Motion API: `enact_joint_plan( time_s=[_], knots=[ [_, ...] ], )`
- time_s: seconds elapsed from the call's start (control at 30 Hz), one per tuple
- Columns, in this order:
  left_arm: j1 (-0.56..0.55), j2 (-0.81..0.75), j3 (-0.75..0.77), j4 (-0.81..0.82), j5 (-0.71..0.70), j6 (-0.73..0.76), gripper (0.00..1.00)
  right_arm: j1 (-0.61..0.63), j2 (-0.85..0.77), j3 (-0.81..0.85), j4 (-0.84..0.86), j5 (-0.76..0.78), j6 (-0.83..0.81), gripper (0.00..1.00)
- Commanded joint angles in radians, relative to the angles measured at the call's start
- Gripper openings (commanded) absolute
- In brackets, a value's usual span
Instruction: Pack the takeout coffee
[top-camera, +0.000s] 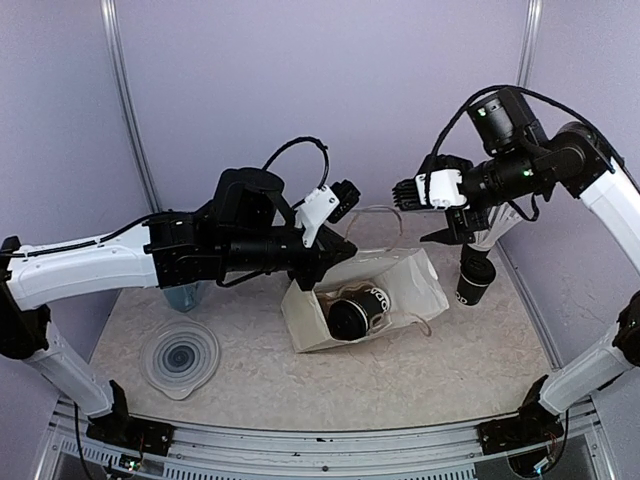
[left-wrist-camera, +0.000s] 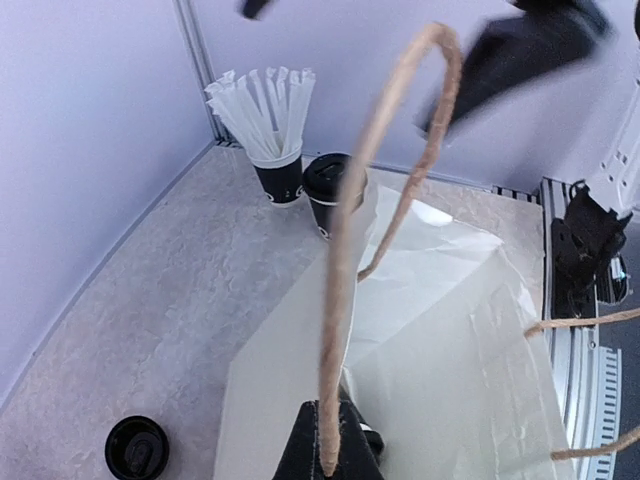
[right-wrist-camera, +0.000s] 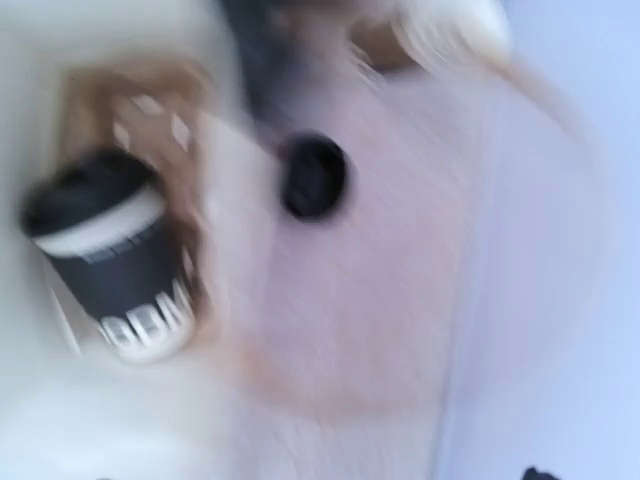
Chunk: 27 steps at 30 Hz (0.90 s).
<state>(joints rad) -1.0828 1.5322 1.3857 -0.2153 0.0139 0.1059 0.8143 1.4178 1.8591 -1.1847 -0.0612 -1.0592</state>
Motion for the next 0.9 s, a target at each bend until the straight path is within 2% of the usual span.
enact_joint_plan(
  time_s=[0.0, 0.1, 0.2, 0.33, 0.43, 0.53, 0.6, 0.67, 0.73, 0.8, 0.87],
  knots=[
    [-0.176, -0.07, -0.072, 0.035, -0.241, 0.138, 0.0, -0.156, -0.095, -0.106, 0.073, 0.006, 0.003, 0.86],
    [-0.321, -0.105, -0.165, 0.103, -0.387, 0.201, 0.0, -0.227, -0.146, -0.233, 0.102, 0.0, 0.003, 0.86],
    [-0.425, -0.116, -0.189, 0.141, -0.485, 0.228, 0.0, -0.263, -0.17, -0.295, 0.102, -0.018, 0.01, 0.85],
    [-0.492, -0.108, -0.179, 0.143, -0.53, 0.227, 0.0, -0.276, -0.186, -0.32, 0.085, -0.036, 0.021, 0.85],
    [-0.497, -0.1, -0.174, 0.123, -0.531, 0.203, 0.0, -0.277, -0.198, -0.32, 0.081, -0.043, 0.027, 0.82],
    [-0.481, -0.102, -0.199, 0.138, -0.538, 0.194, 0.0, -0.277, -0.201, -0.229, 0.047, -0.091, 0.043, 0.78],
    [-0.455, -0.108, -0.208, 0.146, -0.513, 0.172, 0.0, -0.277, -0.19, -0.122, -0.032, -0.187, 0.061, 0.72],
    [-0.42, -0.112, -0.213, 0.157, -0.466, 0.13, 0.0, -0.267, -0.152, 0.022, -0.159, -0.357, 0.081, 0.63],
    [-0.378, -0.126, -0.232, 0.18, -0.408, 0.084, 0.0, -0.227, -0.131, 0.089, -0.194, -0.456, 0.162, 0.55],
    [-0.34, -0.137, -0.248, 0.197, -0.368, 0.048, 0.0, -0.157, -0.178, 0.009, -0.195, -0.486, 0.153, 0.46],
    [-0.31, -0.142, -0.261, 0.207, -0.342, 0.032, 0.0, -0.061, -0.204, -0.088, -0.194, -0.417, 0.119, 0.4]
  ],
)
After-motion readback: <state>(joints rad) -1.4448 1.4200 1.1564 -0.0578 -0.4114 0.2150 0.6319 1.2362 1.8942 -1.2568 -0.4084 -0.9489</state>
